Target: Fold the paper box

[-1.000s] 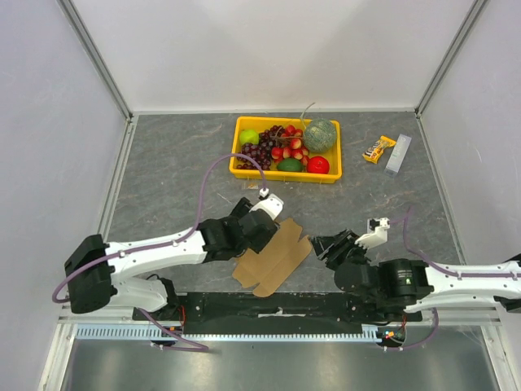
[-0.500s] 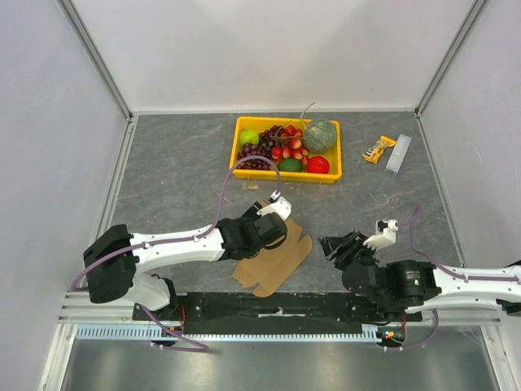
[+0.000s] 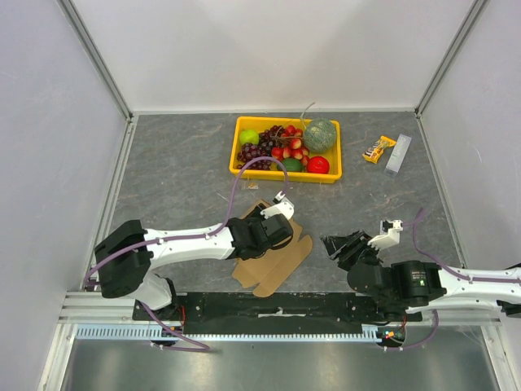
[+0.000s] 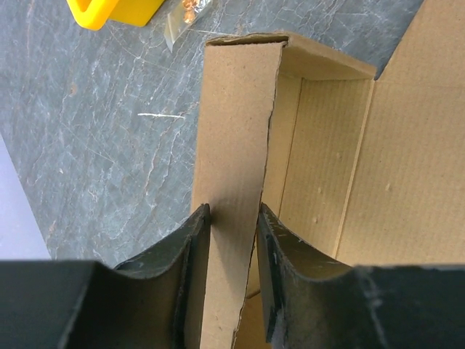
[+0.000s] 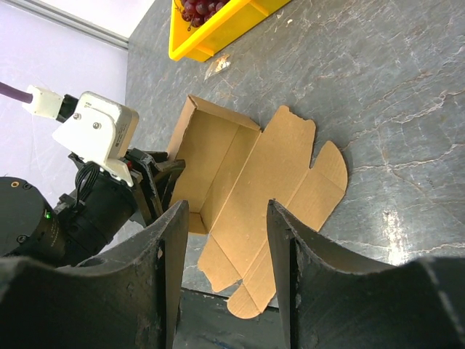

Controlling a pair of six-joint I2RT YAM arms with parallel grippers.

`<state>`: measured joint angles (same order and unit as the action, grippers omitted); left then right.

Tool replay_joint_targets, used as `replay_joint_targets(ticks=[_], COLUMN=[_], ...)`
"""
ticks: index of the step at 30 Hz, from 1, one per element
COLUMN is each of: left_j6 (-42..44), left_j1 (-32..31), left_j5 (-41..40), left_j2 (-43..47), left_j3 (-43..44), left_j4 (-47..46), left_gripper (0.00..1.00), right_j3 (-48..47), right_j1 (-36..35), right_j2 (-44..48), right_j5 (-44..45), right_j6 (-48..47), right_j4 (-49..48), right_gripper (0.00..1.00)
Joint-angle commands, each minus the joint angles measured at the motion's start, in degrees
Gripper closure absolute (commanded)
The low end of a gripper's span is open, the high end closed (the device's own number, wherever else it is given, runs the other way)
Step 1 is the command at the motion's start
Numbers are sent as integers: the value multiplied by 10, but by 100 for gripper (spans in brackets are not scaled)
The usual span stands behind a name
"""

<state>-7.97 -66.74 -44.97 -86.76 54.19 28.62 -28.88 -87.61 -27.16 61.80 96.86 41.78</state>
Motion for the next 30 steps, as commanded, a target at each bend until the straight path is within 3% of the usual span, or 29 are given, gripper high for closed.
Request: replay_joint_targets(ticks=[1,8,13,21,30], left_j6=[12,16,8,-55,-170], left_j1=[-2,7,41,98,121], left_j5=[-31,-51,-2,154,272], left_j2=[-11,-12,-2,7,-10], left_j3=[24,35,32,-13,-51], left_j4=[6,8,-6,-72,-139], left_gripper=[66,86,98,98,98], right_j3=[1,-13,-53,-186,-228], right_j1=[2,1,1,1,1], right_j2=[6,11,-6,-83,-77], right_j5=[33,33,32,30,4], right_j6=[-4,-25,-86,-195,-230], right_j4=[12,13,15,73,91], right_gripper=[46,46,46,44,43])
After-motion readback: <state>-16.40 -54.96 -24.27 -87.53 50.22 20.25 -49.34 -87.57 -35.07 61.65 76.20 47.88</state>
